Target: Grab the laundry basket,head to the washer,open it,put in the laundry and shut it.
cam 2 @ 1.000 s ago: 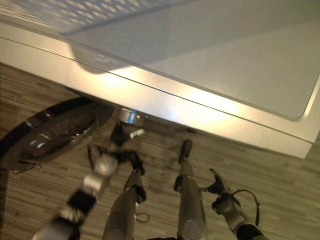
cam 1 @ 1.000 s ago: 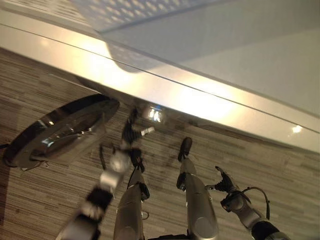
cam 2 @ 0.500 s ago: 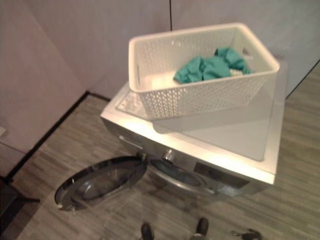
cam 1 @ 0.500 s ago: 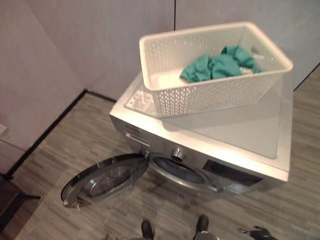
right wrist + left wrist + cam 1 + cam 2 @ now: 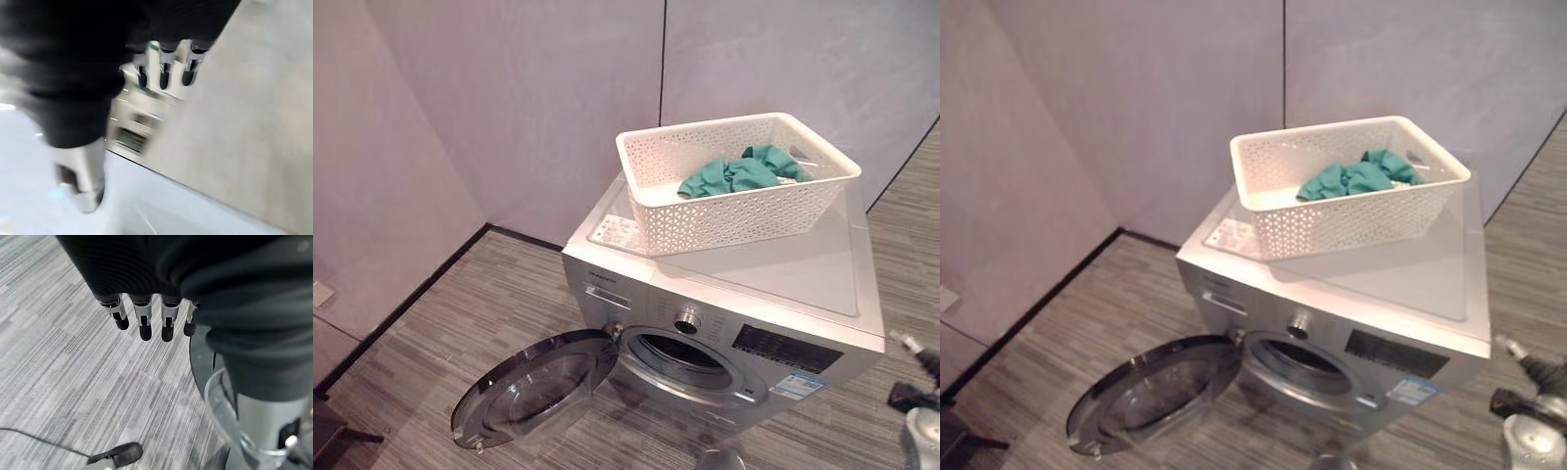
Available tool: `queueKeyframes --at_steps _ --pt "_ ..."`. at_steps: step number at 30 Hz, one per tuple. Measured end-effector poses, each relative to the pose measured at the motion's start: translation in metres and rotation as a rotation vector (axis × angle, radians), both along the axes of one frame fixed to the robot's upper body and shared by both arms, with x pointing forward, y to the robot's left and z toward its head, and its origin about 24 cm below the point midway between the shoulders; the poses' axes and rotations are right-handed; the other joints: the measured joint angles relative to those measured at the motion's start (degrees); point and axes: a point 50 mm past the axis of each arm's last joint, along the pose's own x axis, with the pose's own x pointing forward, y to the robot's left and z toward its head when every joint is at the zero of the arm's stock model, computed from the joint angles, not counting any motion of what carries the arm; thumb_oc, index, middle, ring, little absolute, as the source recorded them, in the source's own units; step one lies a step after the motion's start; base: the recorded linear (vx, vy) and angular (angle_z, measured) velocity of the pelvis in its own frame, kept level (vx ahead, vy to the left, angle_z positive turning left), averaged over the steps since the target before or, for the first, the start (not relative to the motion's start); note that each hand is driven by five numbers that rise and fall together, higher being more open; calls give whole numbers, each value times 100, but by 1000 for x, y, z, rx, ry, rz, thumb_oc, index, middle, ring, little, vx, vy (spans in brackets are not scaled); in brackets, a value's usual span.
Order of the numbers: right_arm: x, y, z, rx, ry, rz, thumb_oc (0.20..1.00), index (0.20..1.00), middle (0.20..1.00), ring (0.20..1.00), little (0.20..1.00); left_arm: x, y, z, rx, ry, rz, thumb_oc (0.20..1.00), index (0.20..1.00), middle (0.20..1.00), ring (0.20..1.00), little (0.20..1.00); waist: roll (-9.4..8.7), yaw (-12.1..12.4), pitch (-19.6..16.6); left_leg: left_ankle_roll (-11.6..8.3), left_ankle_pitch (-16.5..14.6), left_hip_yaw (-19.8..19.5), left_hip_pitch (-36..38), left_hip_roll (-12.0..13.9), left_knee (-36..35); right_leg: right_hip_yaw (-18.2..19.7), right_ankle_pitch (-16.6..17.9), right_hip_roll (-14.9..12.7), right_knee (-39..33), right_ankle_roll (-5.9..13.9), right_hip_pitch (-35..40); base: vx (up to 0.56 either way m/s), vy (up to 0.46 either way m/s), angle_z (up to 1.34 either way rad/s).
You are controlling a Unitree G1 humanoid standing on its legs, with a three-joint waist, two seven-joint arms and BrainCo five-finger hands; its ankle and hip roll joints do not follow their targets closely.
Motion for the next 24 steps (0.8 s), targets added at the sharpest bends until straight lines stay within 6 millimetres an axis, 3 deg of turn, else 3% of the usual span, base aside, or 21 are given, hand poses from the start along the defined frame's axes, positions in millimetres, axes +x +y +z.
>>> queueKeyframes --at_steps 1,2,3,4,6,8,10,11,13,15,17,19,21,24 --pt "14 5 21 -73 -68 34 1000 1000 1000 1000 1000 4 -2 0 1 -10 -1 1000 1000 1000 1000 1000 -30 -15 44 -14 12 -85 -4 36 7 -36 162 123 -899 3 137 161 -104 -13" --pt "21 8 34 -117 -112 48 1000 1000 1000 1000 1000 5 -6 -1 -8 -10 -5 1000 1000 1000 1000 1000 -36 -71 41 -54 36 -159 -1 91 10 -74 333 196 -1238 -16 368 215 -139 31" --pt "26 10 48 -178 -131 54 1000 1000 1000 1000 1000 13 -10 -1 -16 -32 -11 1000 1000 1000 1000 1000 -126 -123 25 -226 5 -299 -2 101 35 64 566 241 -1514 77 765 119 -94 96" --pt "34 14 73 -324 -134 82 1000 1000 1000 1000 1000 23 -12 0 -19 -57 -15 1000 1000 1000 1000 1000 -423 -93 -34 -583 -15 -441 104 17 50 252 330 170 -1429 -38 1294 88 -60 92" --pt "43 15 94 -426 -154 100 1000 1000 1000 1000 1000 31 -27 -2 -57 -80 -25 1000 1000 1000 1000 1000 -249 -66 -12 -779 124 -386 127 154 86 128 304 301 -1183 -115 1332 113 -126 71" --pt "60 22 121 -509 -180 137 1000 1000 1000 1000 1000 35 -32 -2 -61 -86 -58 1000 1000 1000 1000 1000 -150 113 3 -879 232 -303 163 299 39 -81 101 440 -1017 -209 1465 128 -166 64" --pt "79 34 149 -570 -239 220 1000 1000 1000 1000 1000 29 -29 -3 -56 -60 -59 1000 1000 1000 1000 1000 -207 208 24 -919 262 -445 220 358 3 -149 -21 473 -877 -251 1479 102 -136 37" --pt "85 36 158 -584 -250 241 1000 1000 1000 1000 1000 17 -24 -4 -47 -25 -53 1000 1000 1000 1000 1000 -305 340 17 -922 259 -464 220 376 2 -171 -48 487 -867 -224 1478 100 -145 25" --pt "106 64 176 -671 -224 403 1000 1000 1000 1000 1000 -6 -5 -3 -9 65 -56 1000 1000 1000 1000 1000 -669 342 29 -953 274 -597 138 421 -4 -191 -44 566 -1282 -215 1656 82 -159 12" --pt "114 84 190 -757 -189 534 1000 1000 1000 1000 1000 -8 -5 -3 -11 61 -54 1000 1000 1000 1000 1000 -752 432 2 -987 295 -615 95 498 -4 -210 15 649 -1382 -264 1663 25 -112 4" --pt "123 101 224 -976 15 676 1000 1000 1000 1000 1000 2 -8 -2 -28 33 -111 1000 1000 1000 1000 1000 -735 453 -17 -1032 330 -584 -54 558 -31 -208 53 724 -1452 -311 1557 8 -20 0" --pt "129 97 233 -943 84 716 1000 1000 1000 1000 1000 2 -5 -1 -42 32 -116 1000 1000 1000 1000 1000 -818 423 -68 -1057 352 -574 -99 605 -8 -186 106 805 -1451 -383 1484 6 -8 -6" --pt "135 81 232 -832 164 719 1000 1000 1000 1000 1000 2 -4 -1 -59 35 -117 1000 1000 1000 1000 1000 -873 397 -133 -1057 353 -577 -152 615 -8 -198 107 821 -1451 -386 1445 0 0 0" --pt "150 58 217 -738 374 692 1000 1000 1000 1000 1000 2 -6 -2 -94 47 -147 1000 1000 1000 1000 1000 -862 333 -153 -1059 356 -581 -165 615 -7 -203 110 805 -1451 -389 1433 0 0 0"
